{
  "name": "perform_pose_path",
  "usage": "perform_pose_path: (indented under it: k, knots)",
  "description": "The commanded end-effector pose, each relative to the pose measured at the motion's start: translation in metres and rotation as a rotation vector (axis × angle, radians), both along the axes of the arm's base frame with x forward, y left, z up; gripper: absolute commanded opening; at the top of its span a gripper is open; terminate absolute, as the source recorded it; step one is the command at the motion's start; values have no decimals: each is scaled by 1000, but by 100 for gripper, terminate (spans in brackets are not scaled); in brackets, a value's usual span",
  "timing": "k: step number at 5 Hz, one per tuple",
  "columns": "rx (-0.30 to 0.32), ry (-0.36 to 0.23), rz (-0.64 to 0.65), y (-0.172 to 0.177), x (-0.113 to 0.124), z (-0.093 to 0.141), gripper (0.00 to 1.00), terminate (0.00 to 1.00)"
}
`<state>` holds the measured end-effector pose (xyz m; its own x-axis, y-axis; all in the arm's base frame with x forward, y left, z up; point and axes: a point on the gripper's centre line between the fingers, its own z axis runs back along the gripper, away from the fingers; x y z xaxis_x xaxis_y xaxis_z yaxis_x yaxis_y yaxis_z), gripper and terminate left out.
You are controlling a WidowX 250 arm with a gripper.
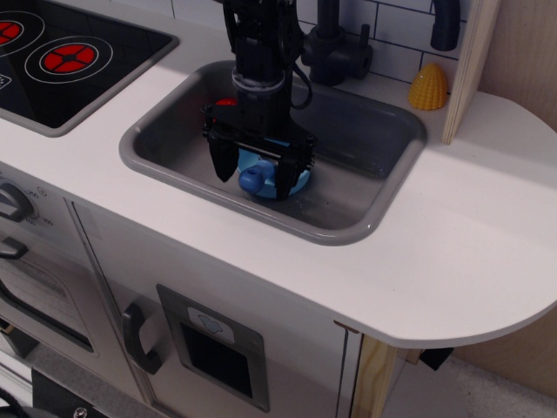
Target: Take spoon out of bowl sink
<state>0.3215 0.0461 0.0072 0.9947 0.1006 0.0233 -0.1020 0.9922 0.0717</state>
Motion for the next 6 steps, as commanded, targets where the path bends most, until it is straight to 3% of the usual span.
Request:
perform_pose_path:
  k: [1, 2, 5, 6]
  knots:
    - [6, -42, -11, 6, 11, 11, 100, 0]
    - [-8, -43, 2, 8, 13, 14, 0, 0]
    - [-30, -61, 89, 21, 21, 45, 0, 0]
    - [-46, -91, 119, 23, 23, 56, 0, 0]
